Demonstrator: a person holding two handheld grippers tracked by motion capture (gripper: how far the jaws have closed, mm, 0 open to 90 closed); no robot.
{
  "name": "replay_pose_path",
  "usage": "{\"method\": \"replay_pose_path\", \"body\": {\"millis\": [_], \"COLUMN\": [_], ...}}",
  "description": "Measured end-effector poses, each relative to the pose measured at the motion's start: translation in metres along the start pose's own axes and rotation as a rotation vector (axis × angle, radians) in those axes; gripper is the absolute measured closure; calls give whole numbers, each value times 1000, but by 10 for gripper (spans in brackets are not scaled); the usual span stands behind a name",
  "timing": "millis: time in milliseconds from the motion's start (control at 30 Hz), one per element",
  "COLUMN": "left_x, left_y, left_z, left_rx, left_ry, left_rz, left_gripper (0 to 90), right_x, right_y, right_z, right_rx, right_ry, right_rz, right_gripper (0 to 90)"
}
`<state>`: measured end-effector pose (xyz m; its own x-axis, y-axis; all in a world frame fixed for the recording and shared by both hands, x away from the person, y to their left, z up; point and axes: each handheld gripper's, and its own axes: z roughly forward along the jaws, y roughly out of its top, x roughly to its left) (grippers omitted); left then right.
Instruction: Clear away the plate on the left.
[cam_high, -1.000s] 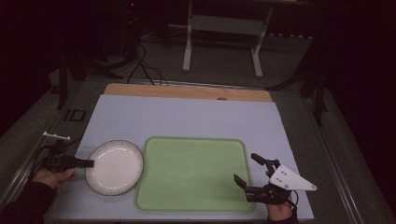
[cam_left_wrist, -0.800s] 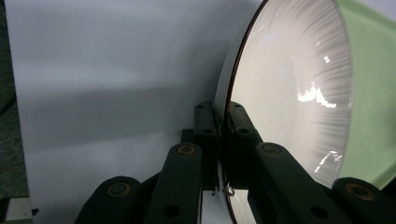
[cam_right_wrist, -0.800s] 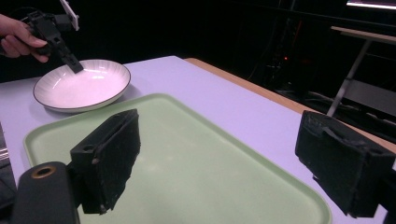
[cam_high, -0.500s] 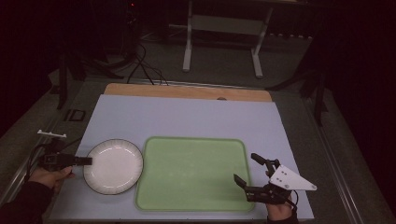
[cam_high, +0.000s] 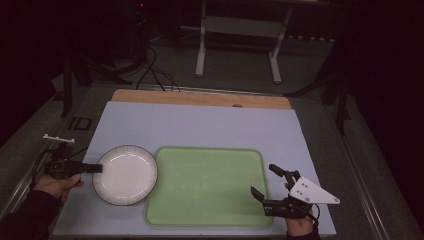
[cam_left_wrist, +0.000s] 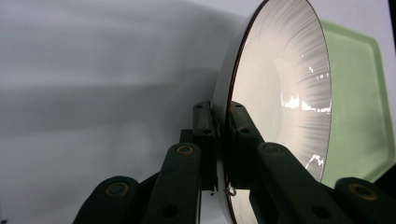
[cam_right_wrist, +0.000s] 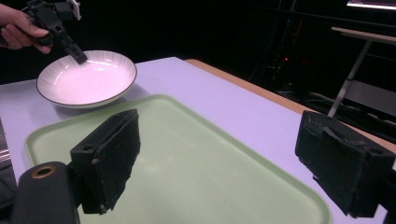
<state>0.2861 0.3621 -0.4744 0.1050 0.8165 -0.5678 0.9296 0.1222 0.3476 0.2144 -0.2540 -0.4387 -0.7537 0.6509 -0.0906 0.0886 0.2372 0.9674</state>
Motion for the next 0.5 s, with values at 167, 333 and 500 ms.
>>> {"method": "replay_pose_path", "body": {"millis": [167,333,500], "left_x": [-5,-11,-17], "left_y": [4,9,14], "left_z": [-2,-7,-9], "left_rx": [-5,-15,-26], "left_ry": [-4,-18,-25], "left_rz": [-5,2,8], "left_gripper": [839,838,837], "right_x": [0,0,0], "right_y": [0,0,0], "right_z": [0,0,0], "right_rx": [1,1,-1], "right_ry": [1,0,-1], "right_rz": [1,0,2], "right_gripper": [137,137,137]}}
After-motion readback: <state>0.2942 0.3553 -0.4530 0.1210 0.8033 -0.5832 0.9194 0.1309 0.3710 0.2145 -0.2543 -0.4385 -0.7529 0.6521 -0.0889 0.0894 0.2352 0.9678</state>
